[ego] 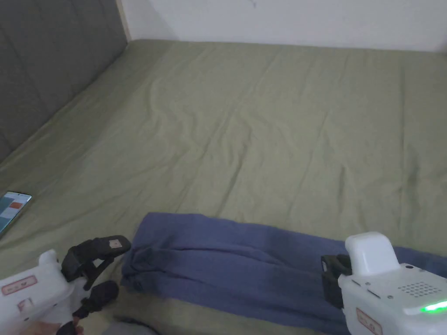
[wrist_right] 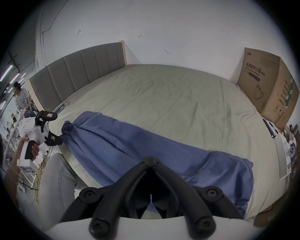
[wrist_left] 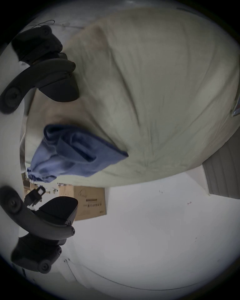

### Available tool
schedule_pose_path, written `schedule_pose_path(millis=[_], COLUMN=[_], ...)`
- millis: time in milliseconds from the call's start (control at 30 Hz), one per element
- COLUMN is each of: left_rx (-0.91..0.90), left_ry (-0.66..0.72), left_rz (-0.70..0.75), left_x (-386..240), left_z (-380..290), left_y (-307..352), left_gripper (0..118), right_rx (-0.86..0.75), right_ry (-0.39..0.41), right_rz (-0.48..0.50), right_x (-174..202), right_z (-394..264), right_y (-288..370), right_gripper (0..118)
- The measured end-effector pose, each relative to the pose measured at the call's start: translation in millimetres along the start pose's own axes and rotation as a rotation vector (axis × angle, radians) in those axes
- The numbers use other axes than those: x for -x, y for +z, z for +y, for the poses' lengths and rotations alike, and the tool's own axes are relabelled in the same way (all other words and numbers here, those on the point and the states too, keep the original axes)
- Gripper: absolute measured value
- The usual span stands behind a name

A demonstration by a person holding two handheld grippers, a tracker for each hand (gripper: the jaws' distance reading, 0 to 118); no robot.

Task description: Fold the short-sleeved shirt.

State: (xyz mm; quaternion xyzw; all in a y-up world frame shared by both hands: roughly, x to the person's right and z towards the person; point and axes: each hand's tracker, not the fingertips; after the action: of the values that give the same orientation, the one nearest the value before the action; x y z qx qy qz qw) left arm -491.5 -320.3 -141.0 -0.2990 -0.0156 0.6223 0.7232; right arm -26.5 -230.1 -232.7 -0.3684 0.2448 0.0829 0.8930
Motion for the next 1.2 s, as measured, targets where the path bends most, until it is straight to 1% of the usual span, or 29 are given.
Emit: schedule_pose_path(millis=[67, 167, 200, 233, 267, 300, 333, 367, 400, 433, 567, 633, 733, 800, 867, 933, 967, 1033, 1133, 1200], left_rx=[0.018, 0.098, 0.114, 0.143, 0.166, 0.166, 0.168, 0.160, 0.158, 0.183, 0.114, 0.096, 0.073, 0.062, 0.059, 0.083, 0.122, 0.174, 0.321, 0.402], left_ry=[0.027, 0.000, 0.012, 0.002, -0.022, -0.037, -0.048, -0.047, -0.054, -0.073, -0.119, -0.196, -0.395, -0.564, -0.716, -0.836, -0.883, -0.952, -0.984, -0.962], left_rz=[-0.003, -0.035, -0.042, -0.041, -0.044, -0.045, -0.030, 0.064, 0.123, 0.147, 0.077, 0.119, 0.234, 0.317, 0.367, 0.333, 0.307, 0.261, 0.199, 0.210], left_x=[-2, -5, -8, -5, -8, -11, -14, -11, -12, -11, -30, -56, -103, -139, -175, -203, -217, -230, -239, -231], left_z=[5, 12, 14, 23, 25, 26, 26, 29, 26, 26, 22, 8, -12, -30, -56, -82, -99, -121, -160, -181], left_y=[-13, -34, -40, -47, -52, -55, -56, -60, -66, -67, -51, -43, -43, -47, -58, -70, -80, -101, -146, -178], left_gripper=[116, 116, 116, 113, 100, 56, 6, 6, 6, 6, 6, 6, 6, 6, 6, 6, 6, 6, 6, 6], right_rx=[0.009, 0.027, 0.030, 0.034, 0.039, 0.041, 0.043, 0.046, 0.046, 0.044, 0.041, 0.039, 0.027, 0.016, -0.002, -0.010, -0.017, -0.027, -0.032, -0.033], right_ry=[0.000, -0.009, -0.014, -0.016, -0.016, -0.013, -0.008, 0.000, 0.005, 0.009, -0.002, -0.026, -0.073, -0.091, -0.108, -0.124, -0.137, -0.161, -0.211, -0.259], right_rz=[-0.001, 0.003, 0.006, 0.012, 0.017, 0.016, 0.015, 0.015, 0.012, 0.009, 0.003, 0.002, 0.000, -0.007, -0.023, -0.031, -0.039, -0.053, -0.079, -0.083], right_x=[1, 2, 2, 2, 3, 4, 4, 4, 4, 3, -9, -18, -32, -40, -47, -55, -60, -70, -87, -98], right_z=[1, 2, 2, 2, 2, 2, 1, 1, 1, 0, -4, -6, -10, -12, -15, -18, -21, -26, -36, -43], right_y=[-5, -10, -11, -12, -12, -13, -13, -13, -12, -11, -1, 2, 9, 16, 23, 30, 34, 40, 49, 56], right_gripper=[0, 0, 0, 0, 0, 0, 0, 0, 0, 0, 0, 0, 0, 0, 0, 0, 0, 0, 0, 0])
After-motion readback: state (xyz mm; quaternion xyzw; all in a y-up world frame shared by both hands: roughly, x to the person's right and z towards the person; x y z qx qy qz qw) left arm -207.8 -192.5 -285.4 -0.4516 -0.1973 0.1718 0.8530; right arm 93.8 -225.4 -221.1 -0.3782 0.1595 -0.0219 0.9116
